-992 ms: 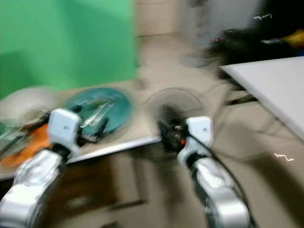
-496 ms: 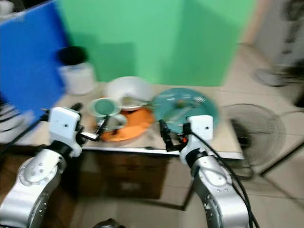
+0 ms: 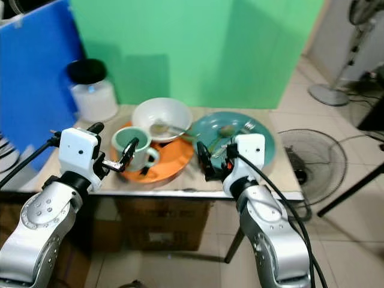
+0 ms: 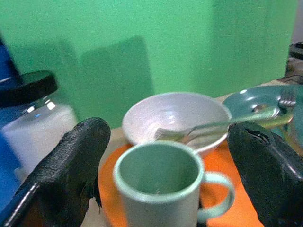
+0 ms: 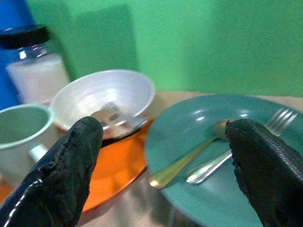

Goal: Setting the table

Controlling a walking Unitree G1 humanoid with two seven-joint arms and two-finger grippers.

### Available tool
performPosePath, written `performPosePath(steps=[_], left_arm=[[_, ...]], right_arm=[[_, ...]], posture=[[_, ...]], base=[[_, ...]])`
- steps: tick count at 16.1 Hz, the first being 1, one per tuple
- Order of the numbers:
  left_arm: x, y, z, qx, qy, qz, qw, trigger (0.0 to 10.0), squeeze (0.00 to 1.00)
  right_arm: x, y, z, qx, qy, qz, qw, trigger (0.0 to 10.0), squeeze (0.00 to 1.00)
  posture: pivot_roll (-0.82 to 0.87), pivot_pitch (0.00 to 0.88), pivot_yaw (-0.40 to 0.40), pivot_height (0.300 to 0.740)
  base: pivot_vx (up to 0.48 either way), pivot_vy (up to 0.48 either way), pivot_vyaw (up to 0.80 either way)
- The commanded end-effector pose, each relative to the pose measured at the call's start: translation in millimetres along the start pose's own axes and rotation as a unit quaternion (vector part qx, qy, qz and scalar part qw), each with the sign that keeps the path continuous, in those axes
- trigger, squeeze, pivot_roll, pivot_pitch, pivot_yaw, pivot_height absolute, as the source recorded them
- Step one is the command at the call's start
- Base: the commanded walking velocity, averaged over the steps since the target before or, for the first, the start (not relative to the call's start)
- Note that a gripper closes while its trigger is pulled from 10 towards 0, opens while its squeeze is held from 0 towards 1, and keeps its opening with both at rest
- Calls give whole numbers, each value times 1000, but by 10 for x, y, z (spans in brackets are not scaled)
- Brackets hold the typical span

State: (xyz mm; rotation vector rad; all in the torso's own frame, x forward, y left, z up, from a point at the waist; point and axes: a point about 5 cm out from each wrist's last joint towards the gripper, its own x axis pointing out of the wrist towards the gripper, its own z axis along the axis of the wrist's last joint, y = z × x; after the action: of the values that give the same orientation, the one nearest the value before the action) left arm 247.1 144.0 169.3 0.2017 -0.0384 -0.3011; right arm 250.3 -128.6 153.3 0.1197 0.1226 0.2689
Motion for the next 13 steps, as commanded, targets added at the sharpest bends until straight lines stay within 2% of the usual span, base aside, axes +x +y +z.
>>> performPosePath(steps=[1,7,13], left_arm=[[19,-13,106,9,-19,-6,1000,10000,0],[20,-51,174,18,-29,-17,999,10000,0],[40,-138,204,19,-34,-40,998,10000,0]], right_arm=[[16,-46,-4,7,6,-9,1000,10000,0],[73,-48,21,8,13,-6,1000,10000,0],[87,-67,-4,24,52,-22,998,10000,0]], posture=[[159,0,-8,740],[165,0,-20,740],[145,0,-8,740]], base=[[307,0,-450],[296,0,-76],[0,0,0]])
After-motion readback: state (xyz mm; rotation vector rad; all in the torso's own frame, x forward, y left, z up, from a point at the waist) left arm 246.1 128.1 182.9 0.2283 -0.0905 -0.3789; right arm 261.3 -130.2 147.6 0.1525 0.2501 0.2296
